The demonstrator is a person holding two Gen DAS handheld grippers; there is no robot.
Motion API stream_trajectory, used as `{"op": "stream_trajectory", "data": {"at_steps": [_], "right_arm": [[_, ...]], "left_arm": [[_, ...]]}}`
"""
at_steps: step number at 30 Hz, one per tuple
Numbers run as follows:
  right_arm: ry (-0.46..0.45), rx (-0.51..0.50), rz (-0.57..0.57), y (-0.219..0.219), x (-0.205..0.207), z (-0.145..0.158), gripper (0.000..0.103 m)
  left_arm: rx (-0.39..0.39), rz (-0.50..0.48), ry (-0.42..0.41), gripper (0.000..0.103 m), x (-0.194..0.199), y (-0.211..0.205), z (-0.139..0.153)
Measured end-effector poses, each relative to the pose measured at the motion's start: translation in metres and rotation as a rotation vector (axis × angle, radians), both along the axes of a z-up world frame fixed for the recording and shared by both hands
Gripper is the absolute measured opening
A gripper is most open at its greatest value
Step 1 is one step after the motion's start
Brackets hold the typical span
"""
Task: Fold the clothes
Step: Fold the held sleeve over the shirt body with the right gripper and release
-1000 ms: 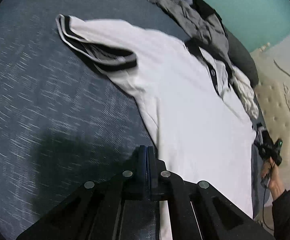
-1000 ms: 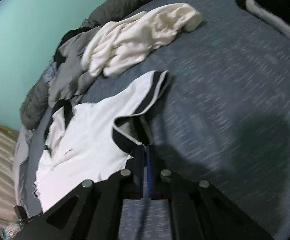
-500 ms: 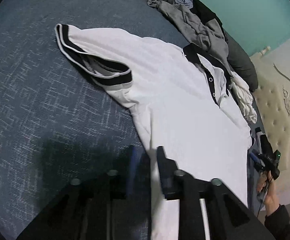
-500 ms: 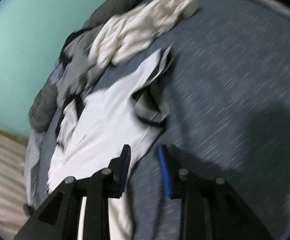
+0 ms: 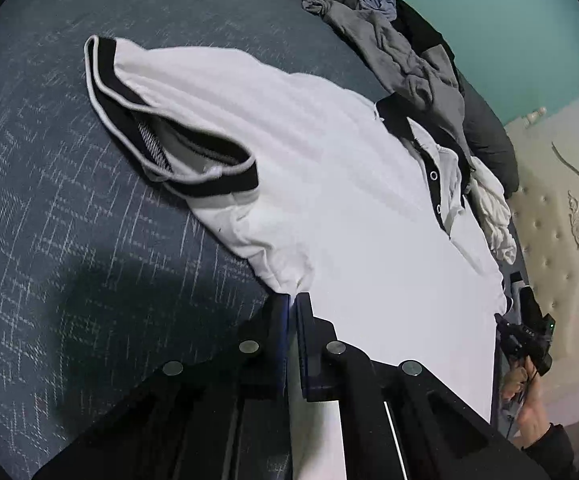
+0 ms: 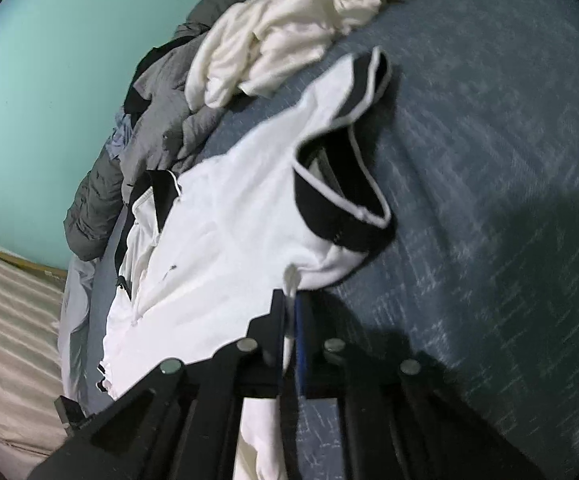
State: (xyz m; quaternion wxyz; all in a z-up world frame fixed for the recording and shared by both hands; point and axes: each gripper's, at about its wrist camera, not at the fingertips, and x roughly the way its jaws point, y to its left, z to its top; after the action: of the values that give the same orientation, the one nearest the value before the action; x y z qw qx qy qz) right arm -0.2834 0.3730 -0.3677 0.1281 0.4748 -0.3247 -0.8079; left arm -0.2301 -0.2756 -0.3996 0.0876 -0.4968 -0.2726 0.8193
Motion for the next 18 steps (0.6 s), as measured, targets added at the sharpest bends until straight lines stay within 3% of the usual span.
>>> {"op": "stream_trajectory", "data": {"at_steps": [10, 15, 18], "right_arm": [[0.014, 0.149, -0.003, 0.02, -0.027, 0.019, 0.003], [-0.03, 0.234, 0.084, 0.004, -0.037, 0.007, 0.004], [-0.053, 0.216, 0.091, 0.003, -0.033, 0.001, 0.006]], "left_arm": [[-0.015, 0.032, 0.0, 0.004, -0.005, -0.008, -0.003], [-0.064, 0.011, -0.012, 0.004, -0.007, 0.001, -0.003], [-0.078, -0.007, -0.012, 0.007, -0.007, 0.003, 0.001]]}}
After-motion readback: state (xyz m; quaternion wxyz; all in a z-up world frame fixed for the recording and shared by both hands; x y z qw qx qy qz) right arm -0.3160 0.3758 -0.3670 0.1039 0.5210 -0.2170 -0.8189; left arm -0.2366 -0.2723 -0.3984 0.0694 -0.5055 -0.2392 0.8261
